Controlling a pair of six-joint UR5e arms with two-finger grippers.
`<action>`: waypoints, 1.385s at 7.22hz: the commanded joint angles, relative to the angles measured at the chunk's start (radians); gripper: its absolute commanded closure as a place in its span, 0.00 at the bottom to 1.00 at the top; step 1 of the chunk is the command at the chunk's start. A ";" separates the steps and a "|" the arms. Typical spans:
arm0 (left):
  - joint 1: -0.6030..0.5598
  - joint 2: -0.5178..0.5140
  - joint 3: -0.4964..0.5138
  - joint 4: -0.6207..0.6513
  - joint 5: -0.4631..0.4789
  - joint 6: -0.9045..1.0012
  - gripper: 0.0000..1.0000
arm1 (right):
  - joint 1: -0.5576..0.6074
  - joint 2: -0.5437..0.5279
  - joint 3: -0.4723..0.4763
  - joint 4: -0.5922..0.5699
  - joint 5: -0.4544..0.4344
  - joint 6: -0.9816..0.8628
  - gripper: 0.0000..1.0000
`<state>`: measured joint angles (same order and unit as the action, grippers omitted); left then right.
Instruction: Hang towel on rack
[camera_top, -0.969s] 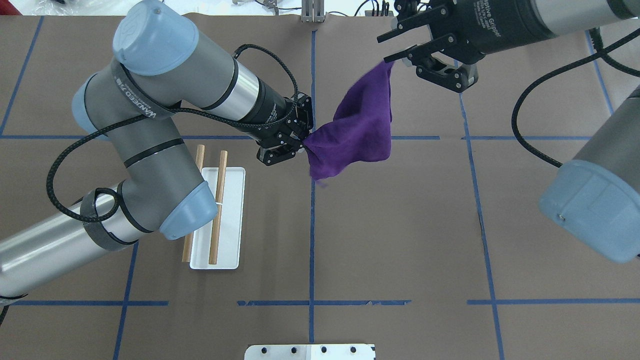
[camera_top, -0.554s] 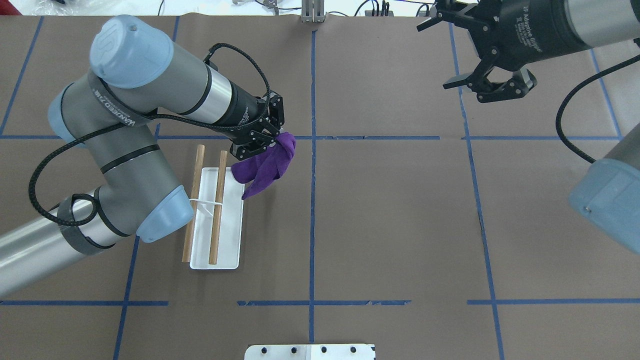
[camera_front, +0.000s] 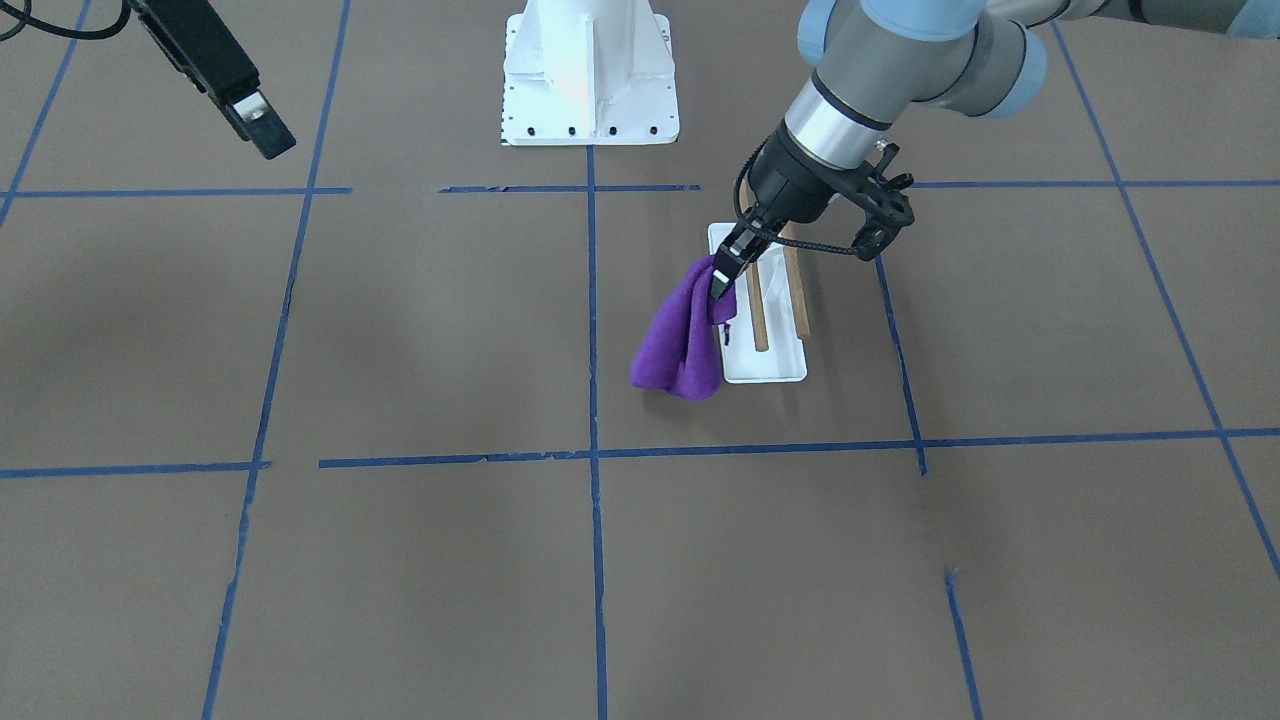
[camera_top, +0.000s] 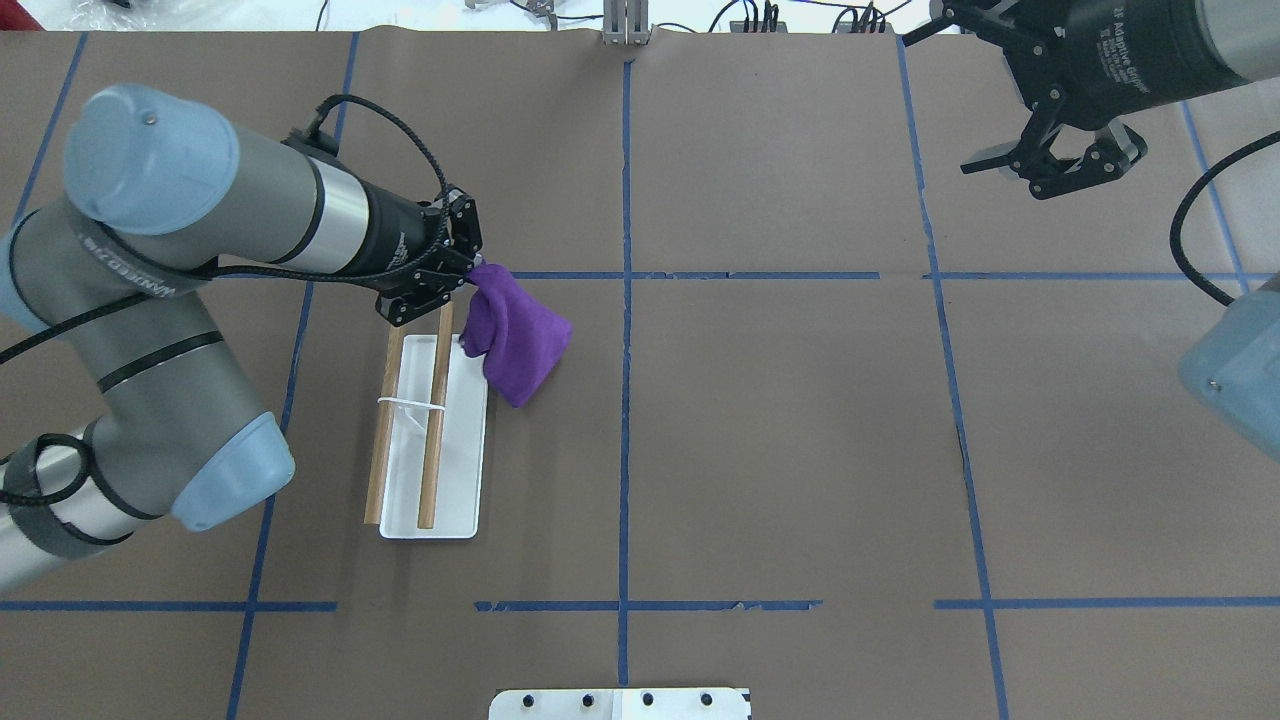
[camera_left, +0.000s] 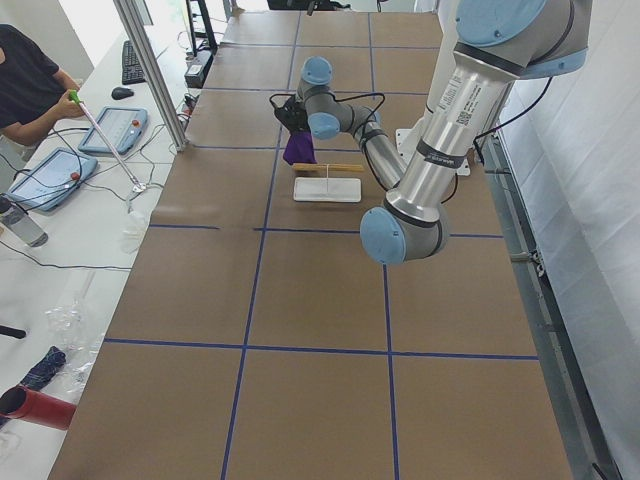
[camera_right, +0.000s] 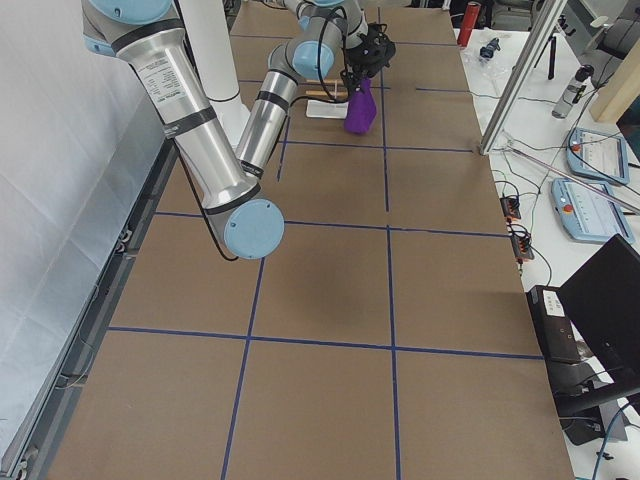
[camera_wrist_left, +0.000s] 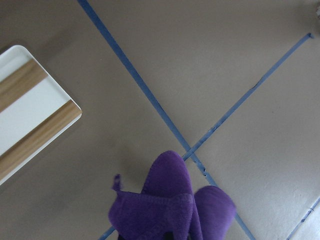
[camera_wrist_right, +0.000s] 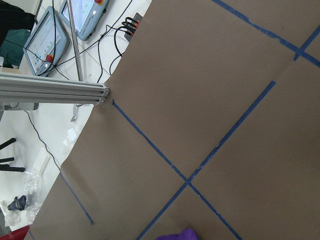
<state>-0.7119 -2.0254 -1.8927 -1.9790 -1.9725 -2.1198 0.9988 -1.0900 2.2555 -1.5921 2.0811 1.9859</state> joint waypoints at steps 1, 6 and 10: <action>-0.004 0.173 -0.104 -0.001 0.006 0.151 1.00 | 0.001 -0.011 -0.002 -0.002 0.000 -0.022 0.00; -0.059 0.343 -0.166 -0.004 0.017 0.322 1.00 | 0.021 -0.008 -0.014 -0.002 0.002 -0.029 0.00; -0.054 0.326 -0.097 -0.007 0.041 0.359 0.77 | 0.026 -0.010 -0.014 -0.002 0.002 -0.035 0.00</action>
<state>-0.7678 -1.6910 -2.0144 -1.9852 -1.9321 -1.7627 1.0236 -1.0998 2.2412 -1.5938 2.0831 1.9525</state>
